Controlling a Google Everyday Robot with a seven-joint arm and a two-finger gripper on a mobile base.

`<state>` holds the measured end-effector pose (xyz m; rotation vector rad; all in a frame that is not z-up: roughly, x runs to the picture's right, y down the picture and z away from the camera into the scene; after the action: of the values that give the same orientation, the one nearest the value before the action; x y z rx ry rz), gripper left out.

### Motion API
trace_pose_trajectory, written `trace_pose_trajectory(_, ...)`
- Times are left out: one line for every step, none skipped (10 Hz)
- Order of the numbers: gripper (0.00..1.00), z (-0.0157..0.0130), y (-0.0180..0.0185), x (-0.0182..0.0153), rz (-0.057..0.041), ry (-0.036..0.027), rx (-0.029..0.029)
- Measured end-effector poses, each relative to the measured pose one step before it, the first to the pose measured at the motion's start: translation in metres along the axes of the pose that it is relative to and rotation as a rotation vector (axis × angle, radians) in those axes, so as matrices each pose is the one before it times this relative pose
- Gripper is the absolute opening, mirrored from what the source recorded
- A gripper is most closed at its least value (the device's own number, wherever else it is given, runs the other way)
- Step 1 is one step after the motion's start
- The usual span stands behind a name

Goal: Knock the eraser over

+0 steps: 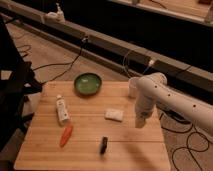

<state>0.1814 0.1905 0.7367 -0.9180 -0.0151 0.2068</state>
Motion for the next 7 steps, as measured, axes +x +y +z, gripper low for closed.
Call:
trace_pose_trajectory(0.00,0.00009,-0.00003,0.00017,0.00026,0.00020,-0.00003)
trace_pose_trajectory(0.00,-0.00034,-0.00016,0.00005,-0.00158,0.00012,-0.00030)
trace_pose_trajectory(0.00,0.00020,0.00025,0.00009,-0.00599,0.00346,-0.00008)
trace_pose_trajectory(0.00,-0.00393,0.00024,-0.00316,-0.01535,0.00565,0.01242)
trace_pose_trajectory(0.00,-0.00195,0.00176,-0.00568,-0.02096,0.00049,0.00885)
trace_pose_trajectory(0.00,-0.00158,0.00588,-0.01462,-0.04753,-0.00124,0.01617)
trace_pose_trajectory(0.00,0.00184,0.00611,-0.01097,-0.03449,0.00076,0.00354)
